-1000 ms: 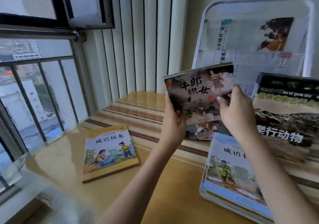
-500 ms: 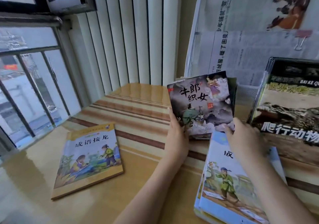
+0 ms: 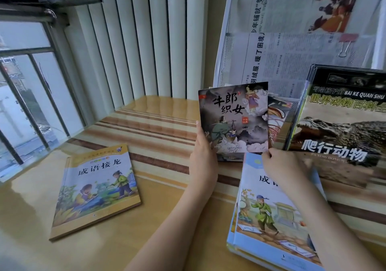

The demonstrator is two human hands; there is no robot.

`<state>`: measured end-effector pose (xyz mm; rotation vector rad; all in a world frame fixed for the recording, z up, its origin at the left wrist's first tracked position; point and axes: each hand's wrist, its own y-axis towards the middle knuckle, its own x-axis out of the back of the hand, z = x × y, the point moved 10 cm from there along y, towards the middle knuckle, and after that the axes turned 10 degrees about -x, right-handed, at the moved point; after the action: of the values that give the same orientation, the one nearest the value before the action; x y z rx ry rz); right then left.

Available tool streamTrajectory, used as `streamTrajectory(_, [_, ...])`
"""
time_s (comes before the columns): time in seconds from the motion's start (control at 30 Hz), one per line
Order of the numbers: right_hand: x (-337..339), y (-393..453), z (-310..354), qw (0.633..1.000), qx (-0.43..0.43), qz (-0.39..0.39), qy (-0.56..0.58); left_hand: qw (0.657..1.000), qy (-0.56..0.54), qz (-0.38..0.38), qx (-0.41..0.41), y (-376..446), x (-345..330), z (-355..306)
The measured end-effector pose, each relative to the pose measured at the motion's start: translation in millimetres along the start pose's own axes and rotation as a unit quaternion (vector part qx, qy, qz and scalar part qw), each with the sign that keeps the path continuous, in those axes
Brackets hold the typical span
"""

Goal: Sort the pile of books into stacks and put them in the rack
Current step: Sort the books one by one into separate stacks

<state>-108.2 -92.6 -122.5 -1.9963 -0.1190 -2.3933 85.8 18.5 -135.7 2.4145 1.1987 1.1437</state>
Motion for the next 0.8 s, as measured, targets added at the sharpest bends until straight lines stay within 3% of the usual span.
streamTrajectory(0.2, [-1,-7,-2,1.0,0.009,0.005,-0.019,0.999,-0.016,0.016,-0.033,3,2,-3])
streamTrajectory(0.33, [2,-12,-5,0.999,-0.005,-0.004,0.038,0.997,-0.009,0.045,-0.06,3,-1,-4])
streamTrajectory(0.53, [-1,-13,-3,0.998,0.012,0.03,0.05,0.988,-0.038,0.116,-0.096,-5,-22,-10])
streamTrajectory(0.8, [4,-9,11,0.982,0.081,0.019,0.17,0.986,-0.129,0.097,-0.051,-1,-18,-4])
